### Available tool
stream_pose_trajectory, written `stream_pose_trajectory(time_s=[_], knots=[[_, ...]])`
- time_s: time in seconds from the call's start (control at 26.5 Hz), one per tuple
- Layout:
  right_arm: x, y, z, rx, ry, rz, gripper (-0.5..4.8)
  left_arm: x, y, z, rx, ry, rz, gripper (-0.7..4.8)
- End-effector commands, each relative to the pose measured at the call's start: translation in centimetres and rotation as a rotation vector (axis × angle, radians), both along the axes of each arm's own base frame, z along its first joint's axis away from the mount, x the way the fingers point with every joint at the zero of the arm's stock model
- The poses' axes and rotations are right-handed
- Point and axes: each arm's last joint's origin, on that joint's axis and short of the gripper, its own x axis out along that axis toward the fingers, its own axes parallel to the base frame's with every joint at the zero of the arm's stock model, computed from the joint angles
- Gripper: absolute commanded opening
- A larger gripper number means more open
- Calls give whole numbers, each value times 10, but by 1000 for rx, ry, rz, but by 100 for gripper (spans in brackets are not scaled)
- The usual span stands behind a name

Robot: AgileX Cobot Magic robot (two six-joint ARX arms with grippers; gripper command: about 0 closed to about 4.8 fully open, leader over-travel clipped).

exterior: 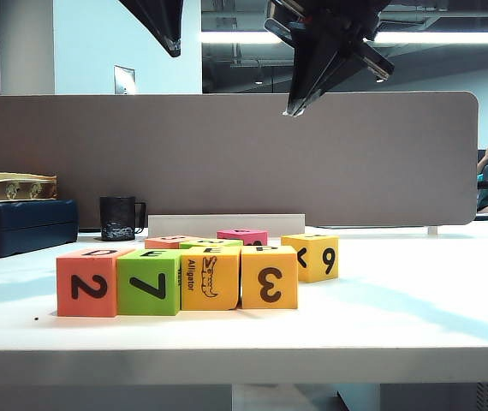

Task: Select the appropriate blocks from the scattered letter blocks on the table and arrange them in a row to spell out "DEEP".

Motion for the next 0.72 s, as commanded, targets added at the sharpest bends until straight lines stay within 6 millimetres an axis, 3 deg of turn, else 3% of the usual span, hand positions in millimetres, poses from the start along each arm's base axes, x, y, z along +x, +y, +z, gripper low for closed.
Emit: stream_pose_trajectory(time_s=[0.04, 0.42, 0.72], knots=[[0, 0, 4, 9, -21, 2, -5, -2, 0, 3, -8, -12, -2, -6], [2, -1, 6, -14, -70, -24, -5, -2, 0, 3, -8, -12, -2, -6], [-13, -17, 26, 16, -291, -96, -5, -2, 0, 3, -8, -13, -2, -6]])
